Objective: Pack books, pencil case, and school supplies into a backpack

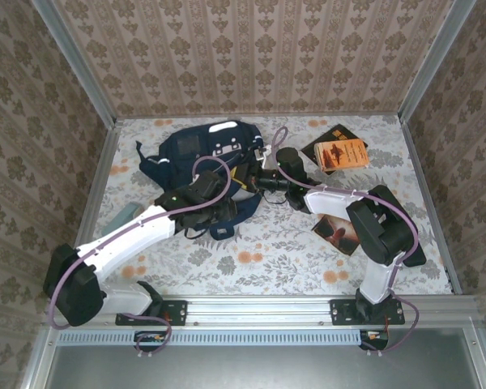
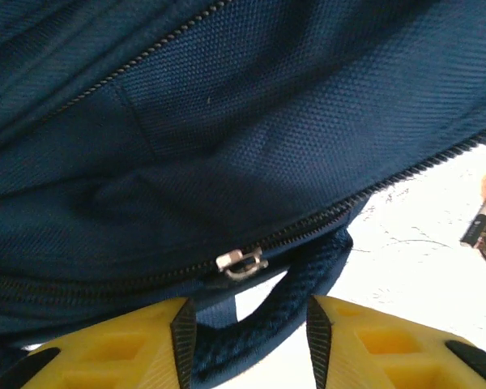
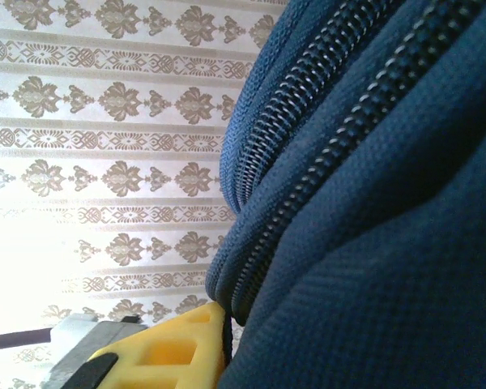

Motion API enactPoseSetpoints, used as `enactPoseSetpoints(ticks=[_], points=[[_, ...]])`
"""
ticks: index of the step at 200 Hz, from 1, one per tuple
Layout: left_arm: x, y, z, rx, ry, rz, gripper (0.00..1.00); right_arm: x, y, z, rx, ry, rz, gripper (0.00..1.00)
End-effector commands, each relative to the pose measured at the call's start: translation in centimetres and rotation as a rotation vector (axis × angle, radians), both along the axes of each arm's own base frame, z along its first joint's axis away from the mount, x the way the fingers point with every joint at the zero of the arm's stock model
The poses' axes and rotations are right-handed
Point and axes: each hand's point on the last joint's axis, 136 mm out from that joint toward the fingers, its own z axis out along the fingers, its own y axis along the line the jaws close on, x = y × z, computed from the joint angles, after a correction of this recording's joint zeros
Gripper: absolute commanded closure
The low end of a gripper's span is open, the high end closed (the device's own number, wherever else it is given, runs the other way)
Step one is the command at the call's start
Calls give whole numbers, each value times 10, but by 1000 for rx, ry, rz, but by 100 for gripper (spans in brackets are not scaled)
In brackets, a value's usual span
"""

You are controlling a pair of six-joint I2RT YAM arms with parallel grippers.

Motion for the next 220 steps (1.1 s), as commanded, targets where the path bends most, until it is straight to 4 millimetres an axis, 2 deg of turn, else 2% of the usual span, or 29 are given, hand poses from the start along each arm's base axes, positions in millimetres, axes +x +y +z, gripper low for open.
enactPoseSetpoints(ticks=[1,49,71,118,133,162,195,220], points=[[9,6,-6,51,-55,6,55,1,10,42,123,-70,9,80],[24,16,-15,122,-115,41,60,1,10,52,226,-3,-7,81],[31,10,-13,107,-158,22,64,1,10,53,230,7,-13,83],[39,-5,1,37,-221,-10,70,0,13,43,224,41,-19,85],[40,-9,5,7,-232,-13,75,0,13,40,220,47,-21,85],[38,-8,8,-6,-233,-5,85,-1,13,33,207,55,-31,86],[38,-2,9,-5,-241,17,87,0,13,28,188,53,-38,86],[39,0,14,-7,-253,24,97,0,11,22,161,44,-48,86]])
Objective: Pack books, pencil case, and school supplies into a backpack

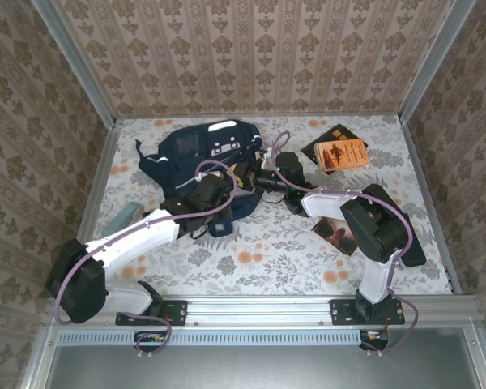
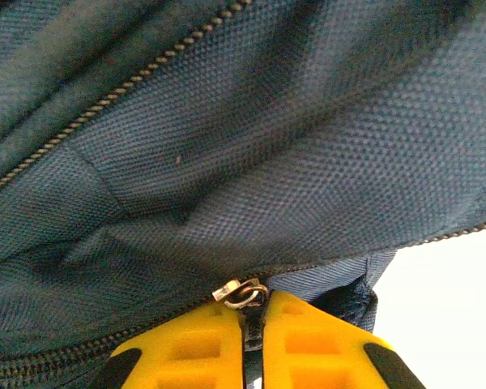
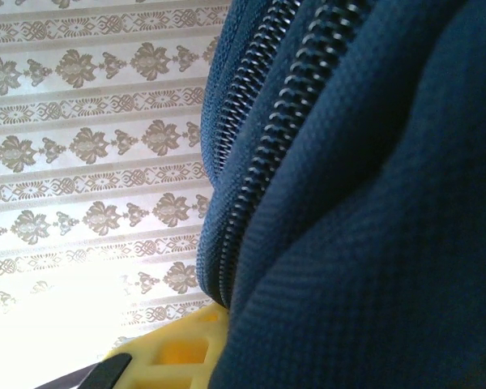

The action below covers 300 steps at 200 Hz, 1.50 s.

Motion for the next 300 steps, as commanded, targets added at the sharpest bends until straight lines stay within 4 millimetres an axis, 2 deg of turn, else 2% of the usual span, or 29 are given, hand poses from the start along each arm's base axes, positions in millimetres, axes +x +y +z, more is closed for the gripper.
enactPoseSetpoints(ticks=[1,13,73,116,138,171,194,209,229,249,273,300], points=[[10,-1,21,-48,-72,20,97,-7,6,15,17,-85,18,86],[9,-1,26,-43,-81,9,100,-5,4,11,-12,-91,9,87],[-2,20,36,-24,-1,18,100,2,-20,-26,-263,-132,-53,89],[-8,39,38,-8,56,9,100,6,-35,-46,-327,-110,-80,92],[-8,49,38,0,70,18,100,7,-39,-51,-339,-100,-96,96],[-6,53,41,-23,85,13,100,9,-39,-54,-347,-100,-98,97],[-11,42,36,-55,102,-38,100,9,-36,-52,-329,-95,-88,98],[-17,31,33,-75,96,-78,88,7,-32,-45,-296,-105,-70,99],[-25,26,22,-79,115,-67,70,6,-25,-33,-250,-121,-39,99],[-31,19,11,-84,120,-37,60,4,-16,-22,-209,-144,-2,99],[-32,9,1,-92,105,-14,58,2,-9,-14,-172,-156,25,99],[-24,1,-9,-90,90,16,57,2,-5,-10,-146,-147,35,99]])
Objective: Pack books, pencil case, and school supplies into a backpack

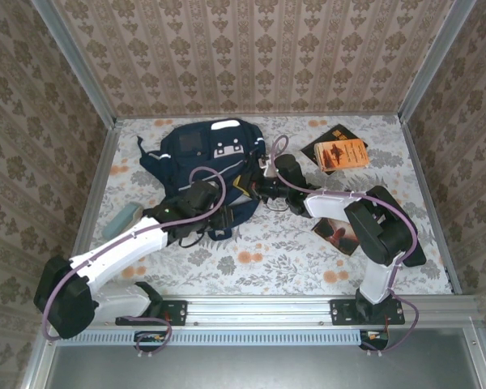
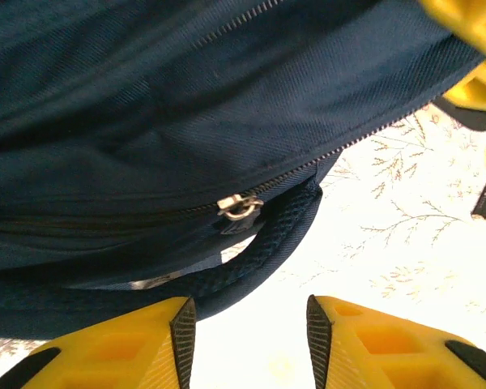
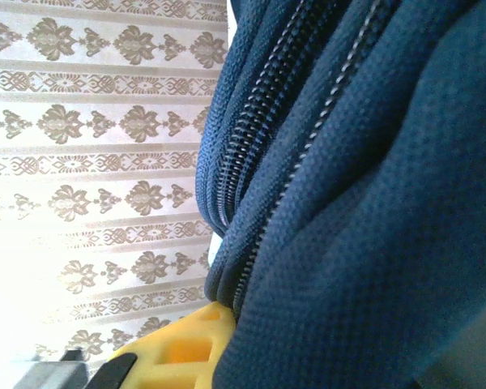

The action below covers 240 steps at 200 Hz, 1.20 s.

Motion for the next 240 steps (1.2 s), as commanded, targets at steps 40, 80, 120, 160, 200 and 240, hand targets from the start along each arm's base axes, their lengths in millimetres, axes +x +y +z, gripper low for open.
enactPoseSetpoints(ticks=[40,80,120,160,200,240], points=[[33,3,-16,46,-54,196,57,6,16,36,119,-65,41,99],[40,9,-30,94,-48,297,59,1,26,36,129,-61,68,99],[54,19,-25,138,-134,354,63,-5,37,31,130,-46,95,99],[60,12,-18,77,-201,336,64,-8,43,28,134,-34,107,99],[57,24,-13,90,-229,366,80,-10,45,30,134,-39,111,99],[55,29,-5,95,-244,360,97,-9,43,26,113,-37,99,98]])
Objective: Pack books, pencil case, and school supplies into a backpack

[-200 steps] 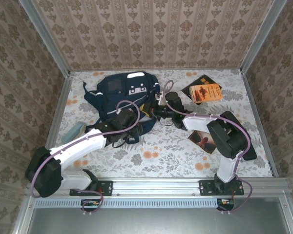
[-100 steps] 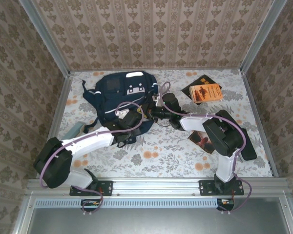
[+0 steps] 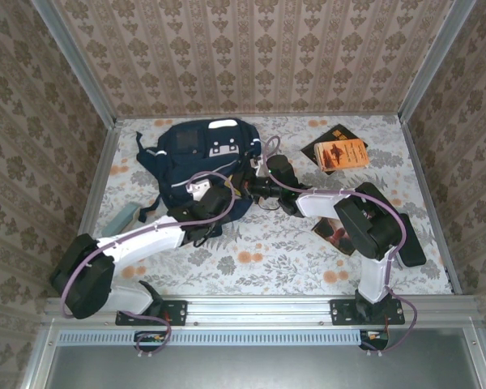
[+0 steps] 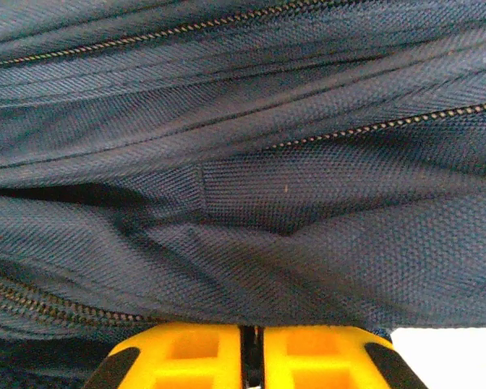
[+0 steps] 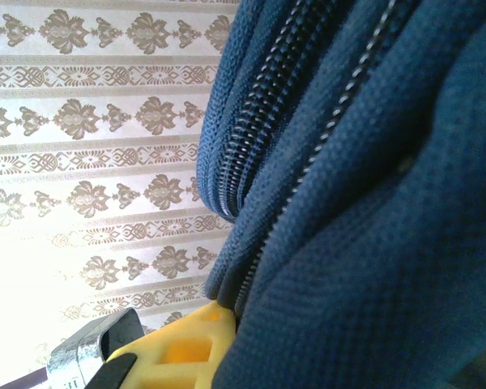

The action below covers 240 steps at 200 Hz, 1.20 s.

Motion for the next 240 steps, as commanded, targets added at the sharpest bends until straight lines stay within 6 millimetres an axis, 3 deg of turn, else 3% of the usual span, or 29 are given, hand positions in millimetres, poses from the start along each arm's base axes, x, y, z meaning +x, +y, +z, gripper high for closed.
enactPoseSetpoints(ticks=[1,47,138,184,240], points=[[8,4,20,-3,-78,20,97,-7,15,25,53,-73,62,98],[1,-2,33,-35,-59,-43,100,-6,9,10,-31,-73,43,98],[-6,-24,49,-323,95,-114,100,-7,5,-26,-151,-78,52,99],[-21,-9,45,-311,217,-124,100,-5,-6,-36,-248,-85,34,99],[-47,28,38,-211,331,-156,100,2,-46,-47,-418,-85,-30,99]])
